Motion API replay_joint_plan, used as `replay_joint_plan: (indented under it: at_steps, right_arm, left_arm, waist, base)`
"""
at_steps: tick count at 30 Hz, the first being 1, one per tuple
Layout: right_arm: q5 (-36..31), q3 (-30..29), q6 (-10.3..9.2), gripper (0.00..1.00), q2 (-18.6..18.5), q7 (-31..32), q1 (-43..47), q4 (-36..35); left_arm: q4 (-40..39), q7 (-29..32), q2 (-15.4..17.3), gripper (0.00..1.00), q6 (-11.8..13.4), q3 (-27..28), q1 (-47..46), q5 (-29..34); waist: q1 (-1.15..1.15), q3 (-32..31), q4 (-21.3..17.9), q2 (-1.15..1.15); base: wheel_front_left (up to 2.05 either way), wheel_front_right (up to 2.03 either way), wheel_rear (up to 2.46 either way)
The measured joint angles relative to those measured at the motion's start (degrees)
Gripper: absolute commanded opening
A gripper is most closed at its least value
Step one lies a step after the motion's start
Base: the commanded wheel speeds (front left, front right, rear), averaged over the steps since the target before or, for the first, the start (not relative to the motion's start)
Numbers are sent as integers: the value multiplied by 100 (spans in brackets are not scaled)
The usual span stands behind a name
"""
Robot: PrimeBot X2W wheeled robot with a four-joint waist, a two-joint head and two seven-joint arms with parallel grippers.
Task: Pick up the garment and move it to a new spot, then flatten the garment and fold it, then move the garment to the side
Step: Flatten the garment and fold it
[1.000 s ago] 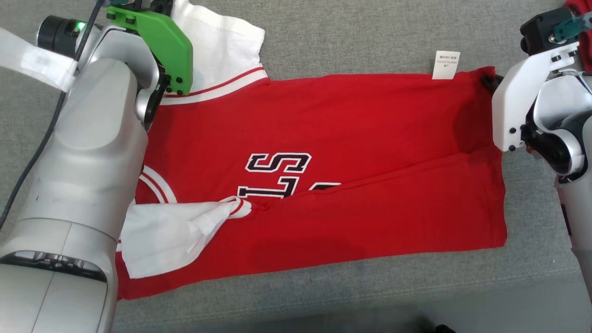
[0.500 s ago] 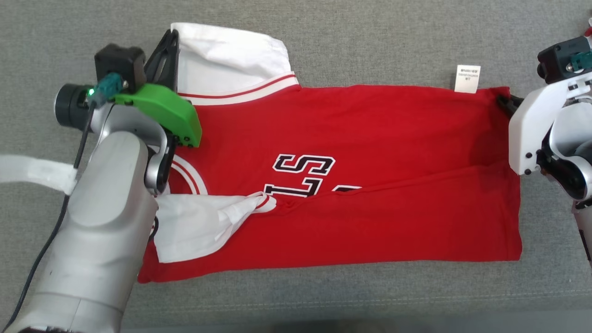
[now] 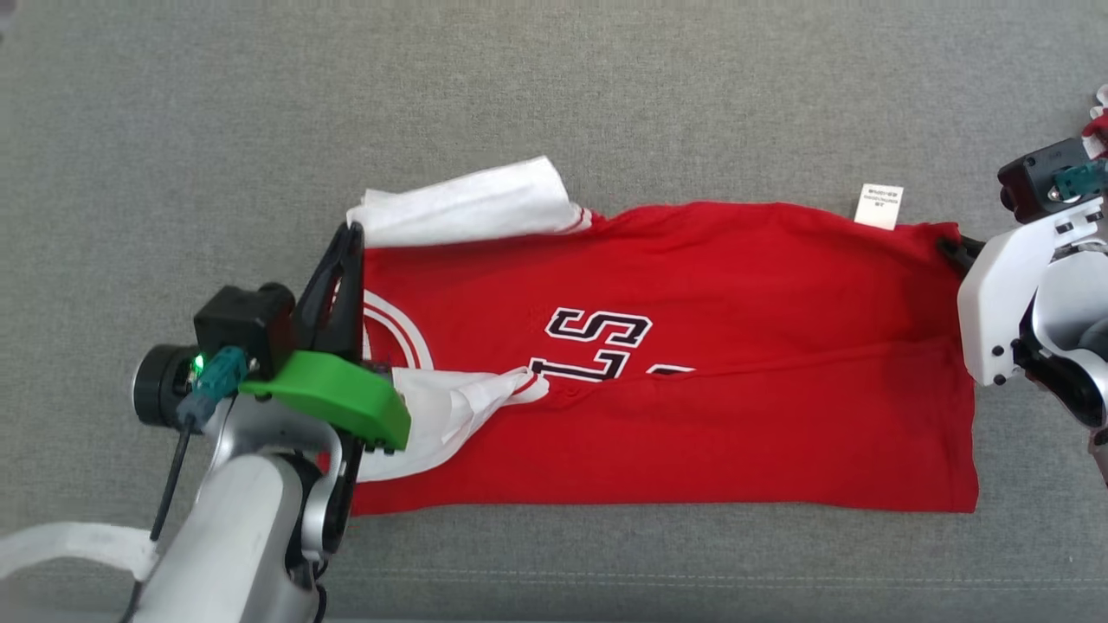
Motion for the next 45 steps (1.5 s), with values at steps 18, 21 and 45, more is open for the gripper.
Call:
replay_joint_plan:
  at_steps: [18,21,45]
  right_arm:
    - [544,1370,0,0,-1094,-626,56,-87]
    - [646,1641,1,0,-1384,-699,58,-187]
    - [533,1357,1,100,-1377,-769,486,214]
  left_arm:
    - [-1291,606,220,0,675,144,1605,-365]
    - [-1289,612,223,0,721,189,1733,-430]
    - [-547,649,146,81,835,-90,2388,-555]
  waist:
    - [0,-490,-15,0]
    - [0,-520,-19,0]
    - [0,-898,118,0]
  base:
    - [0,0,0]
    - [0,0,0]
    - [0,0,0]
